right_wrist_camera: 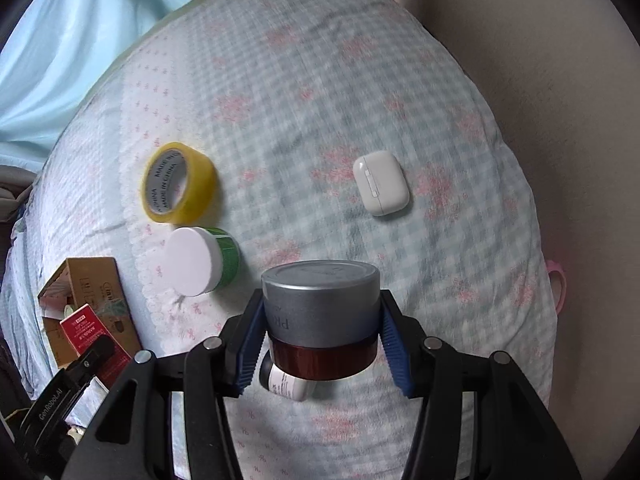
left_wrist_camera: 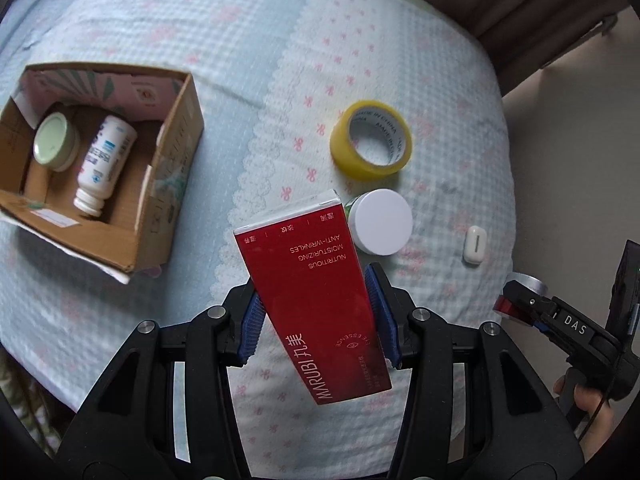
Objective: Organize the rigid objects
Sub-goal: 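Carry the red box and red-silver jar over the cardboard box with both tools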
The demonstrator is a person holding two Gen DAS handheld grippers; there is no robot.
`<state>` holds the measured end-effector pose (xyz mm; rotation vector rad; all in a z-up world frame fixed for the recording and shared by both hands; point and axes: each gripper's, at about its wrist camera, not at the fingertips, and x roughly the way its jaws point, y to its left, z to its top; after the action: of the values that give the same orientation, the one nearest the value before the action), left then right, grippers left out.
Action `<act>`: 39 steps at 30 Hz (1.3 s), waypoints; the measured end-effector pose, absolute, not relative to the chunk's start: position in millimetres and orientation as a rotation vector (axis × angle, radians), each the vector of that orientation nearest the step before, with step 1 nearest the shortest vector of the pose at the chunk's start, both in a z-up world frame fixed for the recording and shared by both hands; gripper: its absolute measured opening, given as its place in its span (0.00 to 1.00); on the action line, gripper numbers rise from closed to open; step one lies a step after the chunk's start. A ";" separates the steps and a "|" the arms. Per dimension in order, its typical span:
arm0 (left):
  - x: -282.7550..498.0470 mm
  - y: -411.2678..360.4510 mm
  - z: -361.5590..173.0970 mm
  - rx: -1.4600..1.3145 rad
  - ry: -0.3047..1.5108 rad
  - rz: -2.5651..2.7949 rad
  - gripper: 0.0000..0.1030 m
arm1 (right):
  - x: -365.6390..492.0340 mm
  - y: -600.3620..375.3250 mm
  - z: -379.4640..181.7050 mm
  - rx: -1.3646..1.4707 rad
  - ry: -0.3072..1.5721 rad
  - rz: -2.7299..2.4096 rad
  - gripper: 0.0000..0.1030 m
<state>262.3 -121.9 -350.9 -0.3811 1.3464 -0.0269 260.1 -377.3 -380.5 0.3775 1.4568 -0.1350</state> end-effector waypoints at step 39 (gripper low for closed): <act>272.0 243.4 -250.8 -0.196 1.225 -0.206 0.42 | 257.3 10.1 -244.5 0.412 1.271 0.074 0.48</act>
<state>272.0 243.4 -250.8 -0.1963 1.2255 -0.2058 257.3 10.1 -244.5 0.4124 1.2708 0.0736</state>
